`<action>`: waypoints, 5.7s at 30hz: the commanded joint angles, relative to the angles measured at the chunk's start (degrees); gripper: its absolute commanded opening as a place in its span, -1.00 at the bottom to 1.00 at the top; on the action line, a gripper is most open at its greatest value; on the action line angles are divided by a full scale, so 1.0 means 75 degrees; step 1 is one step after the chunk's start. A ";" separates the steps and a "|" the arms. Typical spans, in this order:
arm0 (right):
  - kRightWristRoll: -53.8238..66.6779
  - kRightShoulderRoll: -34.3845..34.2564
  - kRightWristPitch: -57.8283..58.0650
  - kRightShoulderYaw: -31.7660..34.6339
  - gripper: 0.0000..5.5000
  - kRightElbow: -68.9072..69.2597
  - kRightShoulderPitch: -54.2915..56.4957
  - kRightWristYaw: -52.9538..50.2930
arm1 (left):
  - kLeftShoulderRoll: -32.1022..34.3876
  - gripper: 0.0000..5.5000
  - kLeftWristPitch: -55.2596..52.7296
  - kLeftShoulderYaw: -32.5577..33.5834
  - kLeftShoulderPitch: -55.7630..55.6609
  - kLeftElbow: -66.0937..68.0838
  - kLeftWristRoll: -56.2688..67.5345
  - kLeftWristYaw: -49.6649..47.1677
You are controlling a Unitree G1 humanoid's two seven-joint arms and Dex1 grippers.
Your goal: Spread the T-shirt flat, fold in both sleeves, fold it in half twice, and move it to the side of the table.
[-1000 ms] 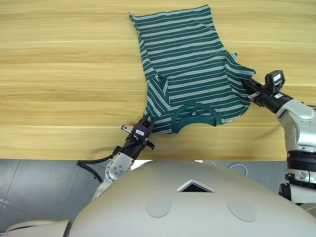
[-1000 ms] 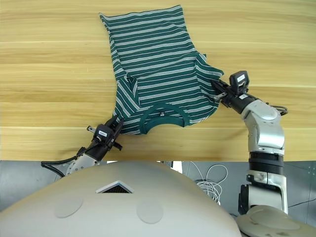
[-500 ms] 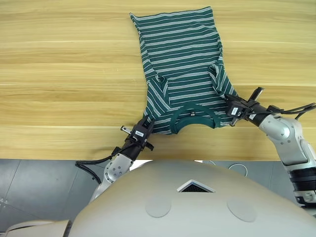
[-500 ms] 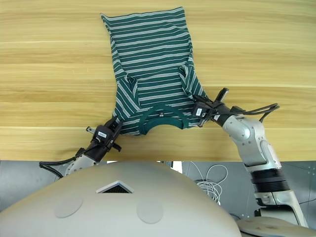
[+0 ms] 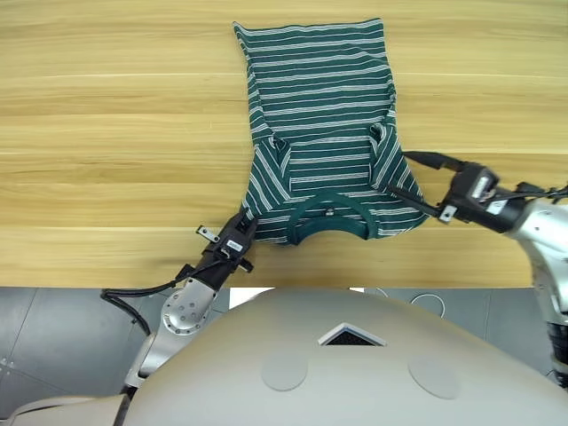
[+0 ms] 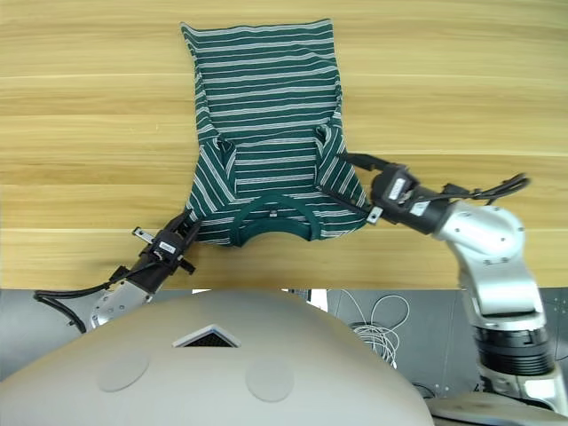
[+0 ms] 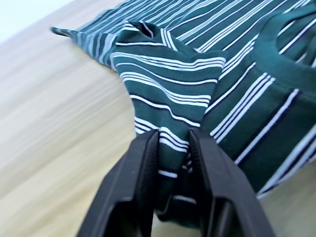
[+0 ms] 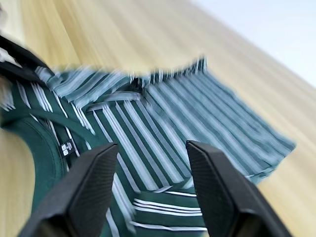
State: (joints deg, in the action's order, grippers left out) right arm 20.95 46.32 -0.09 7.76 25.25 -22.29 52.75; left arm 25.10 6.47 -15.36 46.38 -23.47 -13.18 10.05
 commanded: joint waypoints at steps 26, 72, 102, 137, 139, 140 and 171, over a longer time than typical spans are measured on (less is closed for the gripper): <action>-0.3749 0.1609 -0.4955 -0.2450 0.87 -0.4576 0.1621 0.1435 | 0.3249 0.13 0.1379 0.3046 0.1528 -0.0292 0.0413 0.4108; -0.3420 0.1522 -0.4584 -0.3094 -1.00 -0.3766 0.1745 0.0948 | 0.3147 0.14 0.2367 -0.0113 -0.2004 0.1446 -0.0712 0.4001; -0.1487 0.2762 -0.3818 -0.1991 -1.00 -0.2073 0.0539 0.1806 | 0.3945 -0.99 0.2094 0.1254 -0.1111 0.0321 0.2678 0.4857; -0.3503 -0.1902 -0.0596 -0.3949 -1.00 -1.3186 1.1356 0.3690 | -0.0136 -0.99 0.0872 0.0846 -1.1159 1.0549 0.3280 0.7516; -0.3596 -0.1877 -0.0586 -0.3748 -1.00 -1.3323 1.1468 0.3643 | -0.0143 -0.99 0.1035 0.1069 -1.1368 1.0943 0.3311 0.7611; -0.3631 -0.1841 -0.0585 -0.3669 -1.00 -1.3353 1.1509 0.3679 | -0.0128 -0.99 0.1056 0.1194 -1.1467 1.1064 0.3359 0.7676; -0.4101 -0.2158 -0.0434 -0.2189 -1.00 -1.3625 1.1574 0.2238 | -0.0580 -0.99 0.1134 0.2818 -1.2515 1.2694 0.3007 0.7044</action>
State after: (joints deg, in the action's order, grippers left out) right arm -9.46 29.07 -3.84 -9.29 -76.73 63.00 69.39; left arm 20.23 15.37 4.83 -45.93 71.90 8.84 62.04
